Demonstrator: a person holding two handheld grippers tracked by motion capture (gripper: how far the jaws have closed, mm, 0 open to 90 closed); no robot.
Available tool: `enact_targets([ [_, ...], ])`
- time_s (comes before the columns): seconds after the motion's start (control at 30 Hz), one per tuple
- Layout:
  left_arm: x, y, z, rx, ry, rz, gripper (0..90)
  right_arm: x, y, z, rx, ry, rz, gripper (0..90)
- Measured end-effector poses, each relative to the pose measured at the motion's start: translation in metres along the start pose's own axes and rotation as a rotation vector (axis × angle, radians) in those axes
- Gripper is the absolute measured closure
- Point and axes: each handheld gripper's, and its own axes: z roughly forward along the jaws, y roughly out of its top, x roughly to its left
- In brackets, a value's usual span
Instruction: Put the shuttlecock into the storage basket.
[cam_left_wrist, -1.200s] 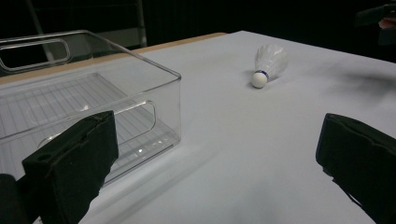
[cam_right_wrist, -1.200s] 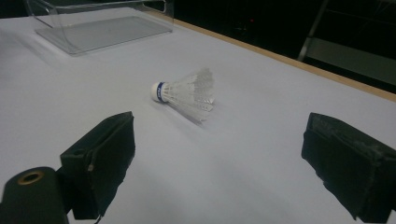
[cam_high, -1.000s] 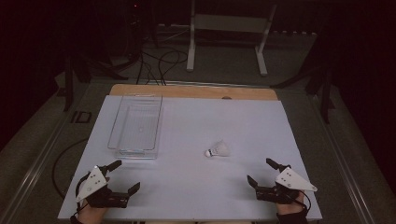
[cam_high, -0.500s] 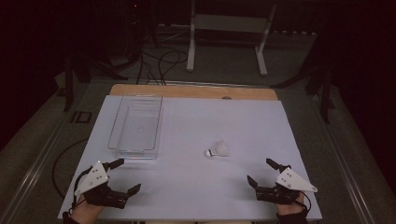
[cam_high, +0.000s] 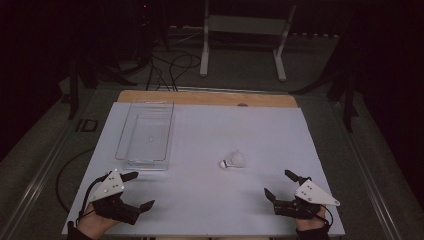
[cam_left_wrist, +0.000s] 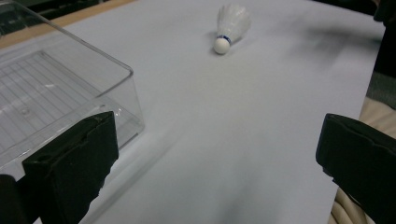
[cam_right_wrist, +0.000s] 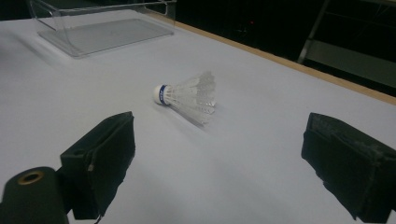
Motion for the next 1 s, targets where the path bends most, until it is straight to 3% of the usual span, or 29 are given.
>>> enact_targets([
  [1.0, -0.009, 0.026, 0.025, 0.229, -0.109, 0.106, 0.0, 0.000, 0.000, 0.001, 0.003, 0.005, 0.004, 9.6],
])
